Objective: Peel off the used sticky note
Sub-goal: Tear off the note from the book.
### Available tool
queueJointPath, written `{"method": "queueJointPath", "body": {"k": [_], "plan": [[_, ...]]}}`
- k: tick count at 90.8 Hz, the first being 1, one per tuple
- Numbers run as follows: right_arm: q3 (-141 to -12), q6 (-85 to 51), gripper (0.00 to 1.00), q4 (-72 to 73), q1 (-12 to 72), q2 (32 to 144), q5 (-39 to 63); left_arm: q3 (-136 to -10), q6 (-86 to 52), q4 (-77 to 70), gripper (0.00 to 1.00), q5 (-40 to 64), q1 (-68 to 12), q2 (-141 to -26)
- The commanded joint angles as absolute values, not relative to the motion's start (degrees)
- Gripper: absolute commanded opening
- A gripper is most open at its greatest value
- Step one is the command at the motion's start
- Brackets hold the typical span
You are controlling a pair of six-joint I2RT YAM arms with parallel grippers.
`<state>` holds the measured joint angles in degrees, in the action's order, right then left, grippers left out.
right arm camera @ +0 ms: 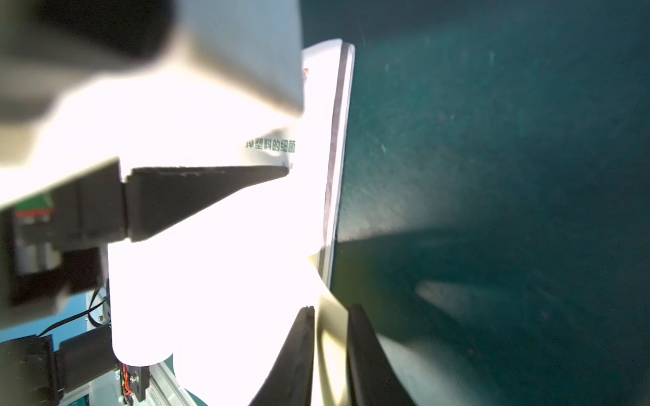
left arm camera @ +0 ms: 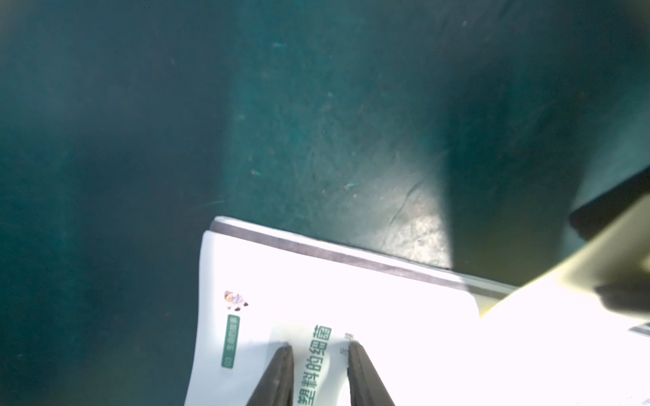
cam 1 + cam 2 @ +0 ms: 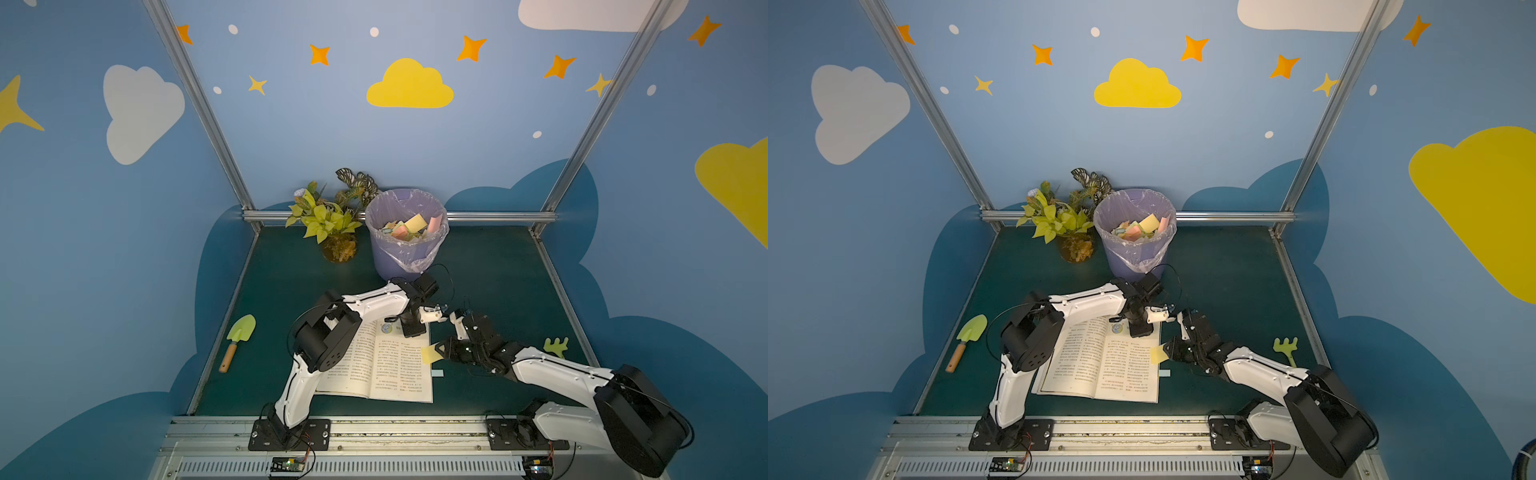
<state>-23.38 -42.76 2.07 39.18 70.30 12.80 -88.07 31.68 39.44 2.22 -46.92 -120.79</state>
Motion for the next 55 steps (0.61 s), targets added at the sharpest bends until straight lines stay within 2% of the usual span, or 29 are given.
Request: {"method": "queueJointPath", "body": {"k": [1,20,28,45,55], "plan": [[-25.3,-40.3,0.25,2.0,40.1,69.1,13.7,-88.1,32.1,40.8,0.3,1.5,-47.3,-123.3],[-24.8,-40.9,0.29,4.3,40.0,68.6,14.4,-88.2,32.0,41.3,0.3,1.5,-47.4,-123.8],[-24.1,-41.4,0.22,4.9,40.1,67.4,13.7,-88.2,32.0,41.3,0.3,1.3,-47.4,-123.8],[-22.3,-41.5,0.0,4.5,40.9,64.3,10.9,-88.5,31.2,41.6,0.3,1.2,-47.4,-124.2],[-20.7,-41.5,0.0,4.2,43.1,61.8,7.8,-89.1,30.5,42.6,0.3,1.5,-47.4,-124.8]]}}
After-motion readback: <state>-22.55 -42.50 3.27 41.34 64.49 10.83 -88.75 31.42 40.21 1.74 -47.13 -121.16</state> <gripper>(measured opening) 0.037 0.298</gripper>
